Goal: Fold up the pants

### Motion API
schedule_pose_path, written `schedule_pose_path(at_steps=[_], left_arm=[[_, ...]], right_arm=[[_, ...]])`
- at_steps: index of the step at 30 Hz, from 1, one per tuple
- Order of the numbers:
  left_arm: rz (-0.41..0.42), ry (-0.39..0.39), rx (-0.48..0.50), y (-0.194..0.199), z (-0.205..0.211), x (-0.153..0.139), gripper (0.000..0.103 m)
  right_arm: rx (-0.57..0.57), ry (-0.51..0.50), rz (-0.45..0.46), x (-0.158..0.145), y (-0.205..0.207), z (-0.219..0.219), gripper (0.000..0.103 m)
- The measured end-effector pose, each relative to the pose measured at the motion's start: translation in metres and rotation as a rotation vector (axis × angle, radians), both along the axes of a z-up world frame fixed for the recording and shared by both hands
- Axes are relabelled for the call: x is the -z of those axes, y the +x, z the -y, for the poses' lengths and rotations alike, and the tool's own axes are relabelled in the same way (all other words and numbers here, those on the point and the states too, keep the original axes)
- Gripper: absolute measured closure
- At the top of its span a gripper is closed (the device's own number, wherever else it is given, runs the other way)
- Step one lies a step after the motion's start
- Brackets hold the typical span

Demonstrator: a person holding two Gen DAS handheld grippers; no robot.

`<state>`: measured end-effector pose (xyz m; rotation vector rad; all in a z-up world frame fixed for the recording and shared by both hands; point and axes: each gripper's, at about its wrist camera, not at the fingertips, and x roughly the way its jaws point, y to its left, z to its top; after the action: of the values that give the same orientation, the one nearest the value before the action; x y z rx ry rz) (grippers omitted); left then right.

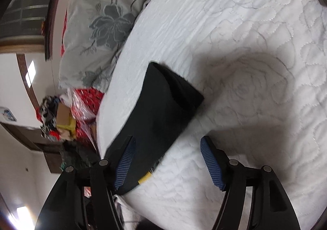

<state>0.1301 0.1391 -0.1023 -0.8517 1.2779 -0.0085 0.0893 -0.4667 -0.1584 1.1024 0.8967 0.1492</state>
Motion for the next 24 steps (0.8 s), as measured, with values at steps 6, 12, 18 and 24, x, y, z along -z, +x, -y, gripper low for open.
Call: schedule_pose_path(at_steps=[6, 12, 18, 24], left_arm=[[-0.021, -0.033, -0.082, 0.014, -0.005, 0.007, 0.039], [0.01, 0.009, -0.017, 0.025, 0.011, -0.004, 0.083], [0.059, -0.048, 0.07, 0.012, 0.023, -0.02, 0.087], [-0.057, -0.029, 0.091, 0.021, 0.03, 0.013, 0.087]], right_arm=[[0.044, 0.01, 0.061, -0.001, 0.028, -0.006, 0.034], [0.055, -0.035, 0.027, 0.002, 0.04, -0.002, 0.094], [0.07, 0.042, 0.175, -0.041, 0.004, 0.006, 0.094], [0.141, -0.02, 0.004, 0.002, -0.027, 0.039, 0.092]])
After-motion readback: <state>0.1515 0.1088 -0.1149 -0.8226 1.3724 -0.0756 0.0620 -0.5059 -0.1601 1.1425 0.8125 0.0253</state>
